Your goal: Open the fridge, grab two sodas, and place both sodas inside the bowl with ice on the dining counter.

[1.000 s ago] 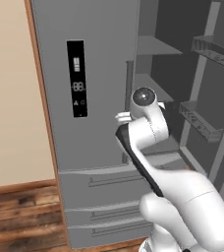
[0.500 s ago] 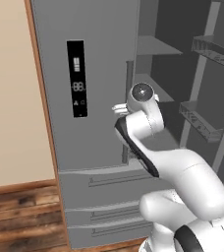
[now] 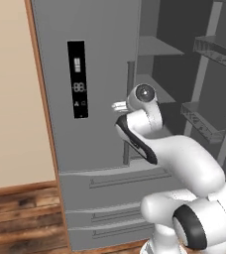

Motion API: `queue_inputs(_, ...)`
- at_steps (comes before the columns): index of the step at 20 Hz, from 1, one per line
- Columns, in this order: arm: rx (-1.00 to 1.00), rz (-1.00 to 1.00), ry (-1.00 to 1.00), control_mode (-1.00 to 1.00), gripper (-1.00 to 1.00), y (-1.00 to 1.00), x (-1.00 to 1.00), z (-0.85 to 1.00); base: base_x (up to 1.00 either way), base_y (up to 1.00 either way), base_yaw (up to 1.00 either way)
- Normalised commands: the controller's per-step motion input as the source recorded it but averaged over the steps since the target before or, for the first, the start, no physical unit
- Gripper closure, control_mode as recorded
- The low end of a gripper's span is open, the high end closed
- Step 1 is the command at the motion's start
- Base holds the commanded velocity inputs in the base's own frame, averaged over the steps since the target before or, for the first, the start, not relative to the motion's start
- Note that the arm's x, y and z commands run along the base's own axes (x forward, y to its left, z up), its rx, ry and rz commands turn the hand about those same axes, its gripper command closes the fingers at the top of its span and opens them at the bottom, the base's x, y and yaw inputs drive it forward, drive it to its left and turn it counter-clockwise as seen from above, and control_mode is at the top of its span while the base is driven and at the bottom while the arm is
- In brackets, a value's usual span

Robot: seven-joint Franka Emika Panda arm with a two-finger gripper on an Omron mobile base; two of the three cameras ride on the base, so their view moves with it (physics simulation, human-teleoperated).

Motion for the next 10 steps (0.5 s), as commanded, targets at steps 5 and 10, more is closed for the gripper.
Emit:
queue_inputs(5, 0.01, 0.01, 0.02, -1.0, -1.0, 0.14, 0.36, 0.0, 0.0, 0.0, 0.0)
queue_inputs(10, 0.01, 0.03, 0.0, -1.0, -1.0, 0.02, 0.37, 0.0, 0.0, 0.0, 0.0)
